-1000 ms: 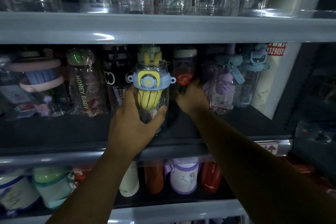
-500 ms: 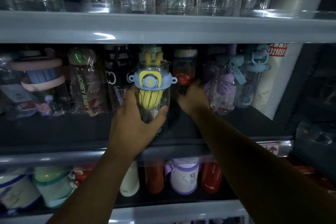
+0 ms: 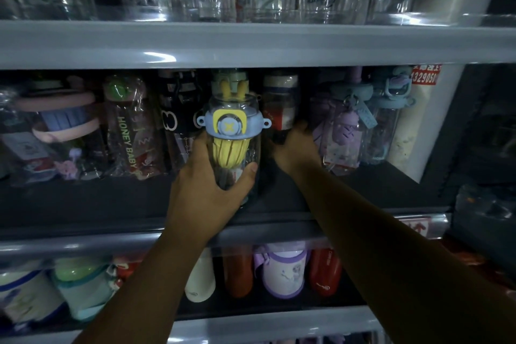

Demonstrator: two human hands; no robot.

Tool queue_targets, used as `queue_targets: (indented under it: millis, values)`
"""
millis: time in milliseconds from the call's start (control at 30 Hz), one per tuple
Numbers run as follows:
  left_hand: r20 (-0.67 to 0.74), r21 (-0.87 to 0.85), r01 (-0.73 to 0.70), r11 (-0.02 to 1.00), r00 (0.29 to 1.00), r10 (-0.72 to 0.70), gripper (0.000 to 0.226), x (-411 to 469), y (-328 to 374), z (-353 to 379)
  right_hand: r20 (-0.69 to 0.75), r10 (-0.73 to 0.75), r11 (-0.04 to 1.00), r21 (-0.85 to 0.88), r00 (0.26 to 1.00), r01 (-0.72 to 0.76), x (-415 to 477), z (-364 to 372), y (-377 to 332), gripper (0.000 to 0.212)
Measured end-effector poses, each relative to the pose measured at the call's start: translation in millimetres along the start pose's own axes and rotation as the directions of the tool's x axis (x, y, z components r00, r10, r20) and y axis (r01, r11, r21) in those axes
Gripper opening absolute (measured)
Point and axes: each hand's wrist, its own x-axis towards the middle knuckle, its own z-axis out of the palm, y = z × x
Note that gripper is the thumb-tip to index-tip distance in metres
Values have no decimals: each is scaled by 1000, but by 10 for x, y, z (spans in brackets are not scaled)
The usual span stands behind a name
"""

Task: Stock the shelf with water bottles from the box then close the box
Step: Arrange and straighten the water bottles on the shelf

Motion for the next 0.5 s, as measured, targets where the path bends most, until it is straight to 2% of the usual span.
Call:
queue_targets:
  millis: [200,300,500]
  values:
    - [-4,-9,-2,1000,1000,2,72,4,-8,11,14,-29,998,-51,999,30,4,26,-8,97]
    - [-16,-11,-3,1000,1000,3,76,6,-15,14,20,-27,998,-62,999,28,19,37,-13,90]
    - [-23,-7,-2,1000,1000,2,69,11,-24,20,33,6,999,-38,999,-5,41,44,7,85]
